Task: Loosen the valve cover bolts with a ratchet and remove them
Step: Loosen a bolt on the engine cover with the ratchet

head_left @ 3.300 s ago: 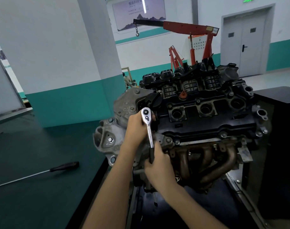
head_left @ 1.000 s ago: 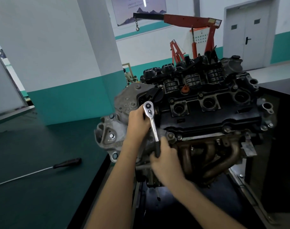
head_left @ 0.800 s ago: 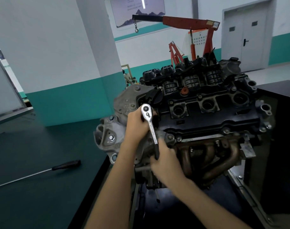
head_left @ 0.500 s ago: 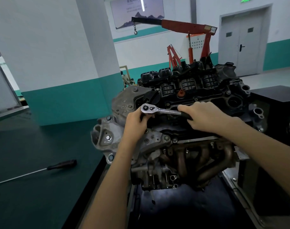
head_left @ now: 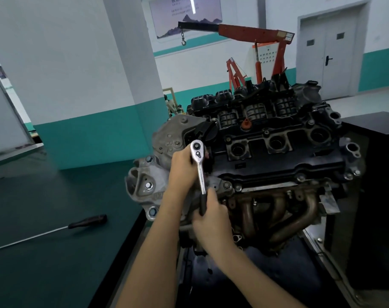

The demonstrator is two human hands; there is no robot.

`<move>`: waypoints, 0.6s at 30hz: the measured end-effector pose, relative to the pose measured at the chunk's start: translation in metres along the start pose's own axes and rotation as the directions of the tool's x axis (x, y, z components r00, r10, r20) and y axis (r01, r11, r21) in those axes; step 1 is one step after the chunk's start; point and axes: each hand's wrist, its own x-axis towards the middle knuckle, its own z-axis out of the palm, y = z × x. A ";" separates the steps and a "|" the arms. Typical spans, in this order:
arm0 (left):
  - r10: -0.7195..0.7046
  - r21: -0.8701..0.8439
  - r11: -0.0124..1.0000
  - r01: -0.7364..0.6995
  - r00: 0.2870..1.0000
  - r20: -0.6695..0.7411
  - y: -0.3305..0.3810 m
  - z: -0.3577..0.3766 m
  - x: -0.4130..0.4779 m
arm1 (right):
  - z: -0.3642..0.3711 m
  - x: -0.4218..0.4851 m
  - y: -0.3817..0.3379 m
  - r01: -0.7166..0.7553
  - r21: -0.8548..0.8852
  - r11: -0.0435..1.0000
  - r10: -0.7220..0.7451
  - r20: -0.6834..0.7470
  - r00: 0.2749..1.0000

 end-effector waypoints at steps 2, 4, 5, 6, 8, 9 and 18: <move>0.020 -0.007 1.000 -0.020 1.000 0.010 -0.002 -0.001 0.001 | -0.029 0.009 0.010 0.066 -0.092 0.994 -0.056 0.110 0.992; 0.073 -0.044 0.997 -0.071 0.996 0.043 0.001 -0.004 0.000 | -0.069 0.024 0.016 0.180 -0.175 0.968 -0.137 0.231 0.963; 0.107 -0.070 0.992 -0.102 0.992 0.063 0.003 -0.005 0.000 | -0.090 0.036 0.017 0.242 -0.255 0.936 -0.170 0.275 0.946; 0.132 -0.091 0.988 -0.124 0.987 0.087 0.005 -0.007 -0.001 | -0.111 0.052 0.016 0.300 -0.375 0.877 -0.187 0.308 0.933; 0.129 -0.085 0.989 -0.119 0.984 0.123 0.008 -0.009 -0.001 | -0.143 0.083 0.008 0.413 -0.617 0.669 -0.235 0.351 0.906; 0.111 -0.069 0.992 -0.103 0.986 0.127 0.008 -0.010 0.000 | -0.152 0.094 0.004 0.454 -0.677 0.579 -0.270 0.367 0.890; -0.011 0.061 0.998 0.007 0.998 0.064 0.002 -0.001 0.002 | -0.053 0.016 0.024 0.171 -0.127 0.977 -0.163 0.074 0.984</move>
